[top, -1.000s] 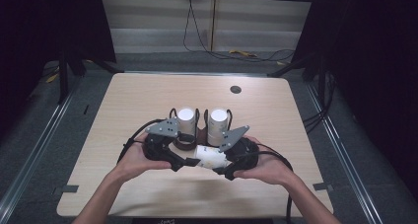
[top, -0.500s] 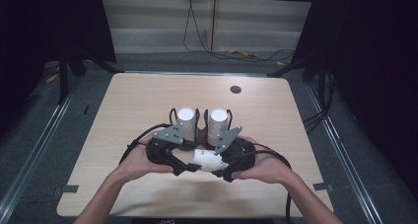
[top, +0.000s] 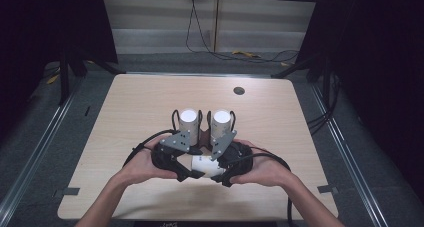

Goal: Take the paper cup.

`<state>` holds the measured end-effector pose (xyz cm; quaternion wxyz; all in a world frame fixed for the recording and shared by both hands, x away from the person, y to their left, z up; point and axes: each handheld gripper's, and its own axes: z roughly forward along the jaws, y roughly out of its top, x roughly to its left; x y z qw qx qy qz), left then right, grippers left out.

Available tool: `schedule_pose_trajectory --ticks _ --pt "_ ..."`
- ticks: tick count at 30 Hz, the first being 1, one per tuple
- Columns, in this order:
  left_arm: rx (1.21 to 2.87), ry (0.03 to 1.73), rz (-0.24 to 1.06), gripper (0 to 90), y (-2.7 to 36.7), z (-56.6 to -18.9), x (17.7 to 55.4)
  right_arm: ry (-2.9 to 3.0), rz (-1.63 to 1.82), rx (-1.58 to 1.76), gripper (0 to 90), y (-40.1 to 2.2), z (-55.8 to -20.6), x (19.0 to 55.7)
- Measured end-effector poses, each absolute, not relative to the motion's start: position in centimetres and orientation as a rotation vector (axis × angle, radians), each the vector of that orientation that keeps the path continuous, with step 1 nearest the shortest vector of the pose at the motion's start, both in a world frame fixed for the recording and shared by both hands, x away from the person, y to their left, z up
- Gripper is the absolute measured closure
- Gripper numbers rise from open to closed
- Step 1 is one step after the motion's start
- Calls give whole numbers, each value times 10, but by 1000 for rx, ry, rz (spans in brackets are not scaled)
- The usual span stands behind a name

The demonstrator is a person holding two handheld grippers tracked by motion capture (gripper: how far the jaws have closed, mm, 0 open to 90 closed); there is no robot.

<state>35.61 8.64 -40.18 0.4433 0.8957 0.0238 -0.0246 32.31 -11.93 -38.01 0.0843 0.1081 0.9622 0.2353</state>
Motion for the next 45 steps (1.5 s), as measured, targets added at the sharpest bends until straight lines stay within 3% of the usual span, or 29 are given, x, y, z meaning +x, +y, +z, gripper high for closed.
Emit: schedule_pose_trajectory --ticks 10,25,45 --pt "2226 38 -36 350 89 -400 356 2860 722 318 285 -118 -382 324" --pt "2179 18 -53 362 92 -402 357 2837 833 376 185 -130 -386 325" --pt "1967 89 -60 361 106 -395 364 2625 1242 613 152 -163 -398 320"
